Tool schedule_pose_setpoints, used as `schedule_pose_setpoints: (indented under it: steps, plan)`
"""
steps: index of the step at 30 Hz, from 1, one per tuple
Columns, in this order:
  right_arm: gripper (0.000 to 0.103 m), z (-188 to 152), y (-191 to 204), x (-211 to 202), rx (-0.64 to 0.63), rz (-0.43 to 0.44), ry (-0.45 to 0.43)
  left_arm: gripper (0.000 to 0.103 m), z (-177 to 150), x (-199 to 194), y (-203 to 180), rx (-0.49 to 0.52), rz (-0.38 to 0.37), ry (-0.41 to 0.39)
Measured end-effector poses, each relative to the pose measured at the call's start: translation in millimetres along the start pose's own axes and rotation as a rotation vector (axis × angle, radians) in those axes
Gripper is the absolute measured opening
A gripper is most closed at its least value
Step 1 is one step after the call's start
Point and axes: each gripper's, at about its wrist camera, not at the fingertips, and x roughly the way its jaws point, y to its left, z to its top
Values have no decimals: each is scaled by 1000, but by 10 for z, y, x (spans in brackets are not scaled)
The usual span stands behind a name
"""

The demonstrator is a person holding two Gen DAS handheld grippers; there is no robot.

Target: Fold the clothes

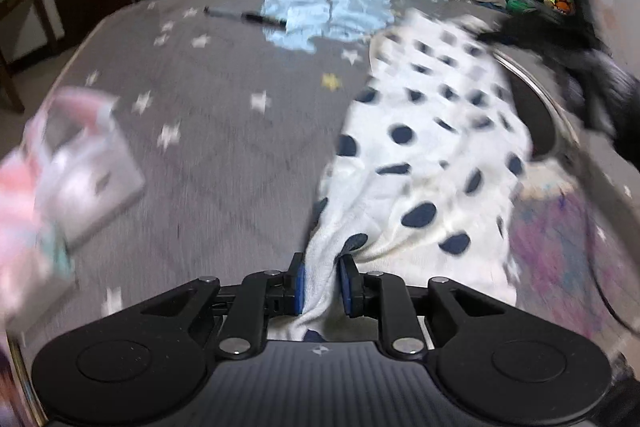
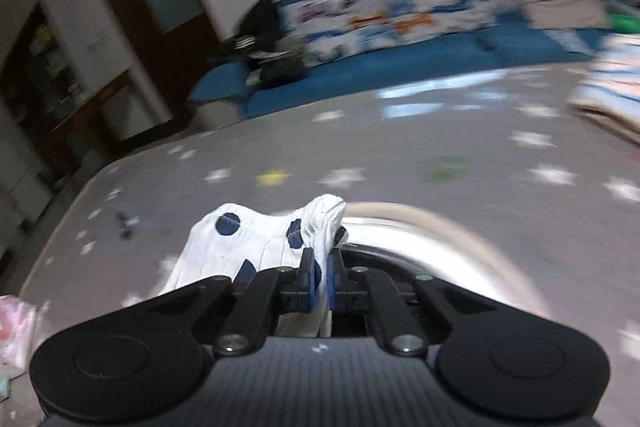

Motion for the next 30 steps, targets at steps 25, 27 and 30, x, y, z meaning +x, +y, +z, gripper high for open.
schedule_pose_setpoints:
  steps: [25, 27, 30]
  plan:
    - [37, -593, -743, -1064, -128, -151, -90, 67, -58, -160, -129, -233, -35, -147]
    - [37, -599, -733, -899, -128, -159, -60, 66, -70, -126, -218, -204, -28, -146]
    - [37, -620, -727, -713, -155, -186, -40, 52, -57, -52, -350, -112, 19, -132]
